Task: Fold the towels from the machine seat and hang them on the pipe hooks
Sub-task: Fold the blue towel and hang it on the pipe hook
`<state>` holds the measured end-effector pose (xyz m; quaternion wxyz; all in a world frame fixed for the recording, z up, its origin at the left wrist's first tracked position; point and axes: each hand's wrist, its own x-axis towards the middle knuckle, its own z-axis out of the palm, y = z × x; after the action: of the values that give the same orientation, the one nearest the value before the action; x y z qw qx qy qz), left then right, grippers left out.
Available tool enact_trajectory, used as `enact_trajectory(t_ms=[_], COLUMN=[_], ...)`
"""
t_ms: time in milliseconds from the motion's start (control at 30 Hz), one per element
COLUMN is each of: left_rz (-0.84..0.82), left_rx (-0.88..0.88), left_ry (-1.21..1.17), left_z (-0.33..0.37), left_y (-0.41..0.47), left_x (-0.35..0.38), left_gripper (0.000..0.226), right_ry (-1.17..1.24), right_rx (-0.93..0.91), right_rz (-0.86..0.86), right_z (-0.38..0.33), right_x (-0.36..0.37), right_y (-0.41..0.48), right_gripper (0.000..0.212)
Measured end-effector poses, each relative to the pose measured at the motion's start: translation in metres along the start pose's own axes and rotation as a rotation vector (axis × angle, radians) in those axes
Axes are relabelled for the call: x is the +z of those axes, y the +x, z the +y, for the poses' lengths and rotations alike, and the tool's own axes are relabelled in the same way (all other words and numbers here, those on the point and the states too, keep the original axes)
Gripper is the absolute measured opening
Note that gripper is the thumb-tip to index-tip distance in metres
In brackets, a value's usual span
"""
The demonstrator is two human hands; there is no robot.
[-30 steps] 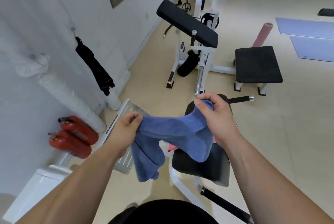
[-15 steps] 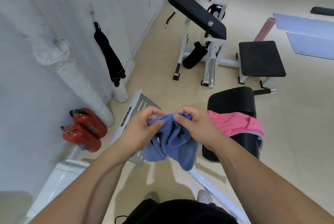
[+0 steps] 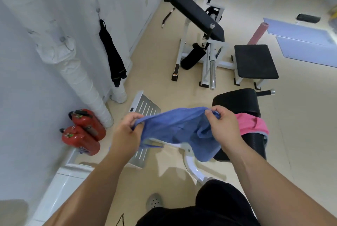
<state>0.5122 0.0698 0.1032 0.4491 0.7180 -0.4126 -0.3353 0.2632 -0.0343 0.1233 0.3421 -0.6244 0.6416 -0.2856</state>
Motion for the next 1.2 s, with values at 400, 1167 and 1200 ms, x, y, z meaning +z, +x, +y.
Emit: enact_trajectory(t_ms=[400, 1167, 1200], left_rz=[-0.190, -0.097, -0.109], left_rx=[0.092, -0.158, -0.158], left_ry=[-0.110, -0.283, -0.279], left_z=[0.054, 0.055, 0.057], left_y=[0.002, 0.028, 0.026], left_x=[0.015, 0.064, 0.067], left_gripper=[0.025, 0.023, 0.023], right_ry=[0.147, 0.312, 0.354], right_rx=[-0.303, 0.128, 0.133], right_rz=[-0.574, -0.222, -0.213], right_z=[-0.055, -0.036, -0.037], right_x=[0.025, -0.004, 0.000], right_y=[-0.005, 0.031, 0.026], right_gripper=[0.014, 0.031, 0.028])
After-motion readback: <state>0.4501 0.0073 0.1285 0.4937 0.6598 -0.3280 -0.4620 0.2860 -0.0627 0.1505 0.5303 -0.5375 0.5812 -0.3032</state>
